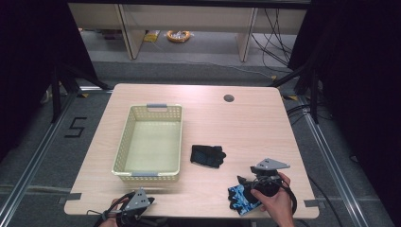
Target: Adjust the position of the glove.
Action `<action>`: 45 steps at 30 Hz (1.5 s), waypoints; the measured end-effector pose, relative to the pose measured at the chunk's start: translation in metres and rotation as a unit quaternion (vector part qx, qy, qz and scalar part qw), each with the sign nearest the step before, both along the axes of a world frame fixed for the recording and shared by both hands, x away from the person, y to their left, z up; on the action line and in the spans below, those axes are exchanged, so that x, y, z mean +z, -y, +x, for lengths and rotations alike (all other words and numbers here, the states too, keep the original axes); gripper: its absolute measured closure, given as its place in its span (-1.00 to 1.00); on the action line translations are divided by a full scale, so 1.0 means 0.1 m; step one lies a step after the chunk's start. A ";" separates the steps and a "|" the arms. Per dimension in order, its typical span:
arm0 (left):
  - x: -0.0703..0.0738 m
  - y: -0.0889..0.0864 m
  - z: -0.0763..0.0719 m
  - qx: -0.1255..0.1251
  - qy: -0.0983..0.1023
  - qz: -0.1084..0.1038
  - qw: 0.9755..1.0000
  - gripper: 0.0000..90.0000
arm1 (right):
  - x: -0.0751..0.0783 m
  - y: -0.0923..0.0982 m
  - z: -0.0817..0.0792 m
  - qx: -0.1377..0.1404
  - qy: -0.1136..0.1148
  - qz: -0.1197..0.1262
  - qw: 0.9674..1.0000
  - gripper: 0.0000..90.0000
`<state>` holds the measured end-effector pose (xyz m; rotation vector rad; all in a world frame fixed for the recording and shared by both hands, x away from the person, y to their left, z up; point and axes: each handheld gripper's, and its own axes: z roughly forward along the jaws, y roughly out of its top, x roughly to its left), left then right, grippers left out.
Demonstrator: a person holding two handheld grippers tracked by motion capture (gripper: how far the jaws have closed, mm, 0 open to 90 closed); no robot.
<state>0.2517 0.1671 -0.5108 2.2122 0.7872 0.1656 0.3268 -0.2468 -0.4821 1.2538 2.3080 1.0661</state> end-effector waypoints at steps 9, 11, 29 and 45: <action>-0.01 0.00 0.00 0.009 -0.005 -0.002 1.000 -0.58 | 0.01 -0.03 0.00 0.007 0.007 -0.006 1.000 -0.22; 0.00 0.00 0.00 0.008 0.000 -0.002 1.000 -0.58 | 0.03 -0.06 -0.01 0.005 0.001 -0.001 1.000 -0.22; 0.01 -0.01 0.01 0.014 -0.007 -0.012 1.000 -0.58 | 0.22 -0.46 0.13 0.035 0.022 -0.004 0.999 -0.06; 0.02 -0.02 0.02 0.006 0.000 -0.011 1.000 -0.58 | 0.29 -1.03 0.50 0.055 0.002 -0.019 0.998 0.11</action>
